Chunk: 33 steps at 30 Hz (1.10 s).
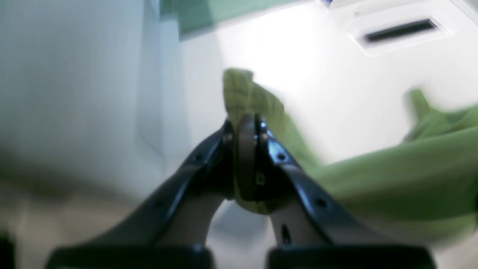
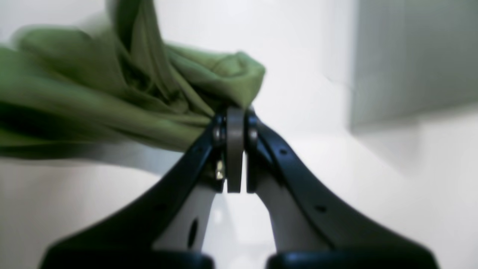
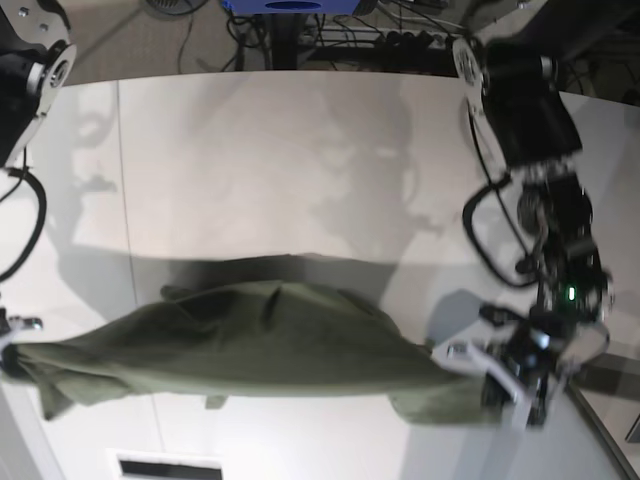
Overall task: Layout the t-shirt on the table in an organized manner, then fold the t-shirt properly
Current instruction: 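Lift the green shirt with both grippers and stretch it between them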
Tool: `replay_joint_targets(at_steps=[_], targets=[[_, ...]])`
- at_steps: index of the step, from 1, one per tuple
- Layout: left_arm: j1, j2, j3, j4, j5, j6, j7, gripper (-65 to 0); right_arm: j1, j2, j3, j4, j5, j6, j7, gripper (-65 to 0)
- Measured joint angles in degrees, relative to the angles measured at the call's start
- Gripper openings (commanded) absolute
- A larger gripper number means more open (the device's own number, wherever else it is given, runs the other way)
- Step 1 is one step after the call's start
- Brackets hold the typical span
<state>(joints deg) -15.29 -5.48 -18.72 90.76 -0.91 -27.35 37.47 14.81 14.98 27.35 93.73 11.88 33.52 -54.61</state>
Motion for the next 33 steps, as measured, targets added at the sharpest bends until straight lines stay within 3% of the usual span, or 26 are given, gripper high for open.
replay_joint_targets(at_steps=[2,5,10,14,21,24,29,30,32,33], targets=[[6.3,0.4,-1.6,2.5,0.6,-0.2,2.2,-65.0,-5.1,-1.2,1.4,2.1,0.3,0.4,-0.6,-65.0],[14.7,0.5,-4.1,6.1,0.2,-0.4,1.0,-65.0,-13.0,-5.0,0.9,2.6,0.2,0.6,-0.6,-65.0],[26.6,0.4,-4.7,6.7,0.4,-0.1,-0.7,-65.0,-19.9,-9.7,0.9,0.3,0.2,0.5,5.6,-65.0],[32.4,0.9,-4.3,5.1,0.2,-0.5,-7.9,-65.0,-21.4,-10.4,1.4,-3.0,-0.2,0.3,5.6,-65.0],[35.8,2.1,-4.4,3.1,0.4,0.0,-9.6,-65.0,-22.3,-11.6,4.9,-6.3,-0.1,-0.1,6.2,-63.9],[35.9,3.5,-4.4,3.1,0.4,0.0,-9.7,-65.0,-23.2,-12.4,6.8,-6.9,-0.3,-4.8,5.5,-54.8],[36.1,5.4,-4.2,3.1,0.6,0.0,-9.9,-65.0,-25.5,-11.6,6.5,-1.4,0.0,-5.2,6.1,-23.3],[36.5,5.3,-4.2,3.1,0.4,0.0,-9.8,-65.0,-26.8,-11.4,6.4,1.1,0.2,-5.2,6.2,-20.0],[37.2,5.4,-4.2,3.1,0.4,0.0,-9.8,-65.0,-29.3,-10.6,4.5,5.2,-1.1,-5.2,6.1,-20.6],[37.4,5.5,-4.3,3.0,0.4,0.2,-9.8,-65.0,-30.3,-9.7,2.1,6.4,-1.7,-2.4,5.9,-22.1]])
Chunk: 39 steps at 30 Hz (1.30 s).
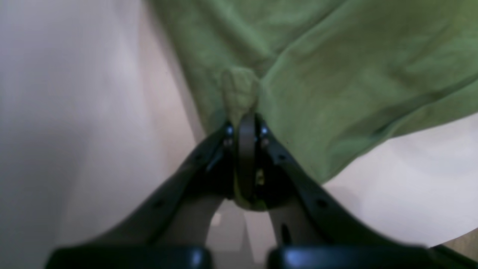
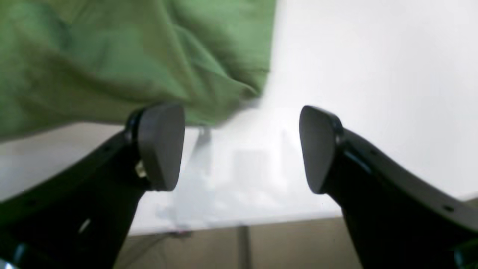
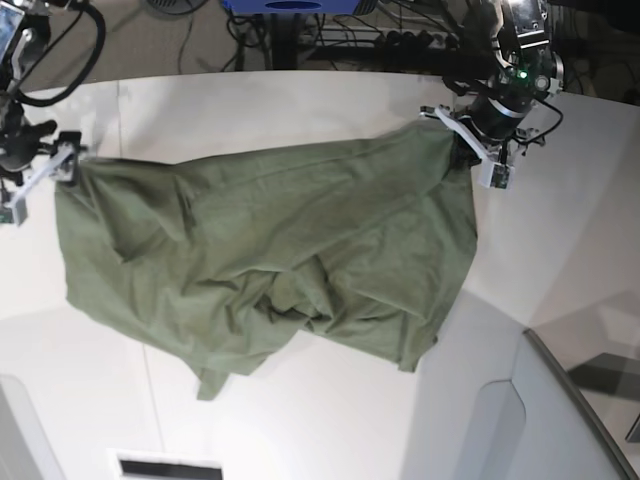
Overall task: Layout the t-shirt on the table in an organized manner, then fold the t-shirt properly
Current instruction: 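Lift the green shirt with both grippers and stretch it between them, then raise the stretched shirt high with both grippers and swing it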
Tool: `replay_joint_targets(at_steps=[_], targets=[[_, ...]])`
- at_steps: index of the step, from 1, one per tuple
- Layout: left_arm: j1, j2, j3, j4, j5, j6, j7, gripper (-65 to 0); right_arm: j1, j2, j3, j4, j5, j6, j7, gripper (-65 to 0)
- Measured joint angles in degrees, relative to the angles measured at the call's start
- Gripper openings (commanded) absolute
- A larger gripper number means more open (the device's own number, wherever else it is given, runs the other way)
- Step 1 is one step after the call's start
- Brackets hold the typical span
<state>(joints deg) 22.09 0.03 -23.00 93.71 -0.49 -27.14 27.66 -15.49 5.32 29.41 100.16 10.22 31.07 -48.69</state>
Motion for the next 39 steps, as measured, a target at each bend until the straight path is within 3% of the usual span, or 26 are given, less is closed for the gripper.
replay_joint_targets(at_steps=[3,5,14,18,22,24,30,39], targets=[[0.2,0.5,0.0,-1.1,0.0,0.0,0.0,-65.0,2.0,2.6,-8.7,-1.5,1.9,6.3,0.2,-27.3],[0.6,0.5,0.1,-1.3,0.0,0.0,0.0,-65.0,7.0,2.7,-11.3,-7.0,2.3,6.9,1.4,-29.6],[0.6,0.5,-0.5,-1.9,0.0,0.0,0.0,-65.0,18.1,6.7,-11.3,-29.4,1.6,6.6,9.1,-30.0],[0.6,0.5,-0.5,-1.9,0.0,0.0,0.0,-65.0,20.5,8.1,-11.4,-33.9,1.3,6.3,9.8,-30.2],[0.3,0.6,-0.5,-1.9,0.0,0.0,0.0,-65.0,20.3,7.6,-11.4,-34.3,1.4,6.3,9.5,-30.6],[0.1,0.5,-0.5,-1.9,0.0,0.0,0.0,-65.0,20.3,7.3,-11.4,-34.4,1.4,6.4,9.4,-37.1],[0.0,0.6,-0.5,-1.9,0.0,0.0,0.0,-65.0,20.3,7.6,-16.3,-34.5,1.5,6.3,9.3,-65.0],[-0.4,0.6,-0.5,-1.9,0.0,0.0,0.0,-65.0,19.0,8.7,-15.9,-30.0,1.8,6.1,7.8,-65.0]])
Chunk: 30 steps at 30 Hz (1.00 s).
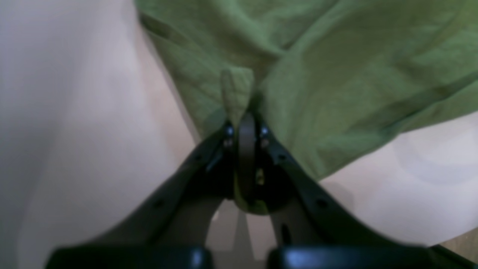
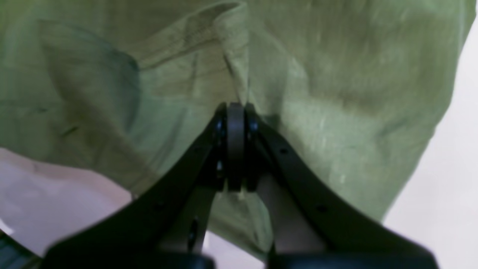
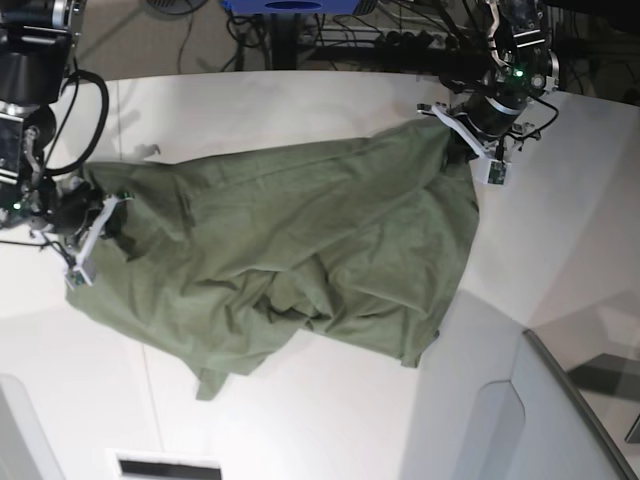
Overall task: Layout the t-shirt on the table in an organized manner, then fold the t-shirt properly
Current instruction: 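Raise the stretched shirt high with both grippers and swing it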
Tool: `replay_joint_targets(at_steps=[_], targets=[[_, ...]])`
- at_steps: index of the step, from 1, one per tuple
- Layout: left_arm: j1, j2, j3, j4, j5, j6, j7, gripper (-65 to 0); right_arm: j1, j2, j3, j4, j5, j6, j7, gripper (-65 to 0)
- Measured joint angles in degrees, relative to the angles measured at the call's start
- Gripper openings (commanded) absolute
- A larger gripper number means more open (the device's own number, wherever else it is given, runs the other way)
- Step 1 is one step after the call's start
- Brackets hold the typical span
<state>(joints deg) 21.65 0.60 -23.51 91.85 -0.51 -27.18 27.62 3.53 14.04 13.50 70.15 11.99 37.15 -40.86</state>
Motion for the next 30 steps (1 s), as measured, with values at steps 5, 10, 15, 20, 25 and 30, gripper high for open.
replay_joint_targets(at_steps=[5,10,15,20,25,30], targets=[[0.0,0.1,0.0,2.3,0.1,0.0,0.2,-65.0,-2.6,1.3,10.1,15.1,-0.4,0.2,-8.5,-65.0],[-1.6,0.1,0.1,10.0,0.1,-0.3,1.1,-65.0,-1.2,1.3,15.3,29.0,0.3,0.7,-15.5,-65.0],[-6.9,-0.3,0.3,14.7,0.2,-0.3,0.7,-65.0,2.2,1.3,15.6,36.2,0.4,0.8,-17.8,-65.0],[-13.3,-4.2,0.2,19.1,0.0,-0.8,8.0,-65.0,5.5,1.3,15.8,38.9,0.5,0.9,-18.3,-65.0],[-19.9,-8.2,0.2,19.6,-0.5,-1.3,9.1,-65.0,9.1,4.3,15.6,40.2,1.1,1.0,-18.0,-65.0],[-27.2,-11.4,0.7,19.7,-0.8,-1.5,9.1,-65.0,14.2,7.2,15.3,40.5,1.8,1.3,-17.7,-65.0]])
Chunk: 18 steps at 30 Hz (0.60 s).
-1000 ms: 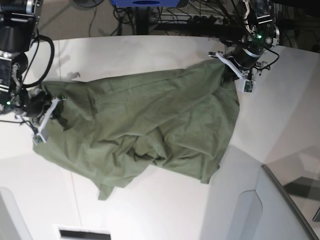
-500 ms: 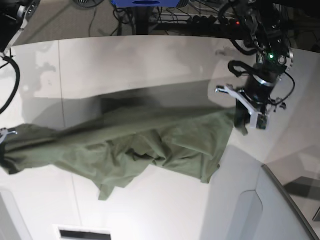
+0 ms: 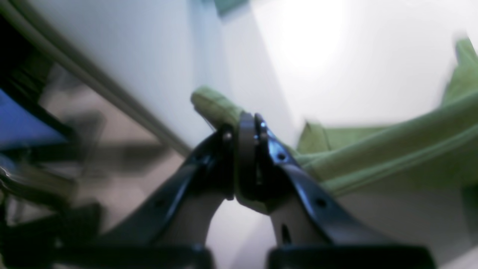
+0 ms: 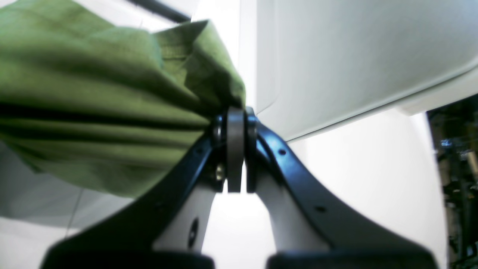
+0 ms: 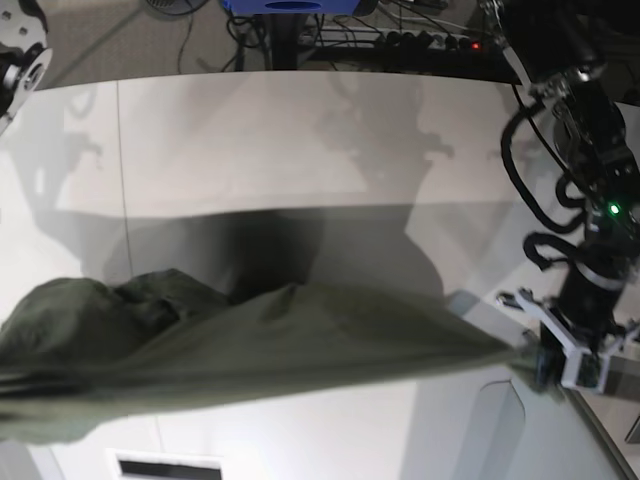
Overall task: Layout the t-shirt on the table in an organized manner, then fold the t-shirt properly
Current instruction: 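Raise the stretched shirt high with both grippers and swing it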
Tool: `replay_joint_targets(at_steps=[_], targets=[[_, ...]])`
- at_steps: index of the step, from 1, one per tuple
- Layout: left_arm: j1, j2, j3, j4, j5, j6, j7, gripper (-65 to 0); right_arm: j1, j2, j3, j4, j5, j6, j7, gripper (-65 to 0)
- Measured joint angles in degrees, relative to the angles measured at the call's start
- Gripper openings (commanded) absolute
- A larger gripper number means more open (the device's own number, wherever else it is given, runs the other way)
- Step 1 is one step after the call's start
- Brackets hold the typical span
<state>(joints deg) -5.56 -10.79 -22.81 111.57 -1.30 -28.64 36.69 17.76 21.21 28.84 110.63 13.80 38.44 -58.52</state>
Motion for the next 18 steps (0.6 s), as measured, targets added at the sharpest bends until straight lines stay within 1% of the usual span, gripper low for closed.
replay_joint_targets(at_steps=[2,3,6,8,9,12,18], targets=[[-3.7,0.0,0.2,0.0,0.3,0.2,0.0,-65.0,2.2,0.9,0.0,0.0,-0.1,-0.2,0.2,-65.0],[-5.3,-0.2,1.4,0.0,0.4,0.2,0.2,-65.0,2.9,1.3,0.0,0.0,-0.2,-0.2,0.1,-65.0],[-8.9,-3.6,6.6,0.0,0.3,0.1,0.0,-65.0,5.5,2.0,0.0,0.0,-0.9,-0.3,-0.4,-65.0],[-11.4,-4.9,9.1,0.0,0.8,0.2,0.2,-65.0,7.4,2.0,0.0,0.0,-0.9,-0.3,-0.4,-65.0],[-12.6,-4.8,9.5,-0.1,0.5,0.2,0.8,-65.0,8.3,2.0,0.0,0.0,-0.7,-0.3,-0.5,-65.0],[-17.9,-4.5,10.2,-0.1,0.4,0.2,7.2,-65.0,11.2,2.9,0.0,0.0,-0.5,-0.3,-0.2,-65.0],[-25.6,-4.5,10.3,0.0,0.0,0.3,9.4,-65.0,17.0,3.1,0.0,0.0,-0.5,-0.3,-0.2,-65.0]])
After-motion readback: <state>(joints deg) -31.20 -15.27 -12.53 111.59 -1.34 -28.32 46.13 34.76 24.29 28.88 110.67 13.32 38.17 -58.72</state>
